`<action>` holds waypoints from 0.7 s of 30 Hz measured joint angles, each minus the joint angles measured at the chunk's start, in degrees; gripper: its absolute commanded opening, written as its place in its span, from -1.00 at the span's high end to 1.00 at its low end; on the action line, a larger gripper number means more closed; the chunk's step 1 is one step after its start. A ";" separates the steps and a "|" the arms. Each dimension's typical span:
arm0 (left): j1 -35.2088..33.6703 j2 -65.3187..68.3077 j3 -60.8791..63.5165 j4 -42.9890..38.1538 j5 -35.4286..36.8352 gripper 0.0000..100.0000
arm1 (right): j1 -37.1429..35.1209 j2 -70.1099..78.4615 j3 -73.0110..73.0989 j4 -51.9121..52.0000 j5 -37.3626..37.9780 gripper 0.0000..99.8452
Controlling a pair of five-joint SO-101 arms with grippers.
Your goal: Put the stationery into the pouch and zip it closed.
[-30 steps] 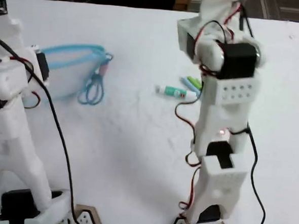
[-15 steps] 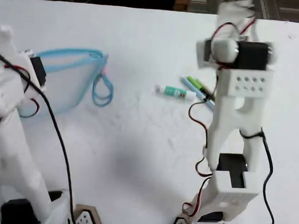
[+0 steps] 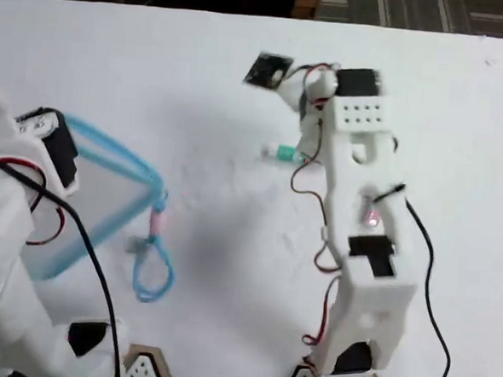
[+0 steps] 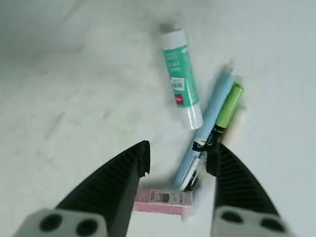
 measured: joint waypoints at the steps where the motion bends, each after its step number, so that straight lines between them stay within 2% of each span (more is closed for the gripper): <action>1: 0.00 0.79 0.00 -0.26 0.44 0.95 | 0.00 2.20 -1.14 0.00 0.35 0.52; 8: 0.53 6.07 0.00 -1.58 1.58 0.95 | -0.26 16.18 -15.38 4.04 1.14 0.52; 16: 4.40 7.03 0.18 -5.27 3.08 0.95 | -0.62 30.77 -30.59 6.95 1.14 0.54; 21: -0.53 7.74 1.76 -8.44 0.53 0.95 | -0.70 31.03 -32.35 7.03 0.62 0.57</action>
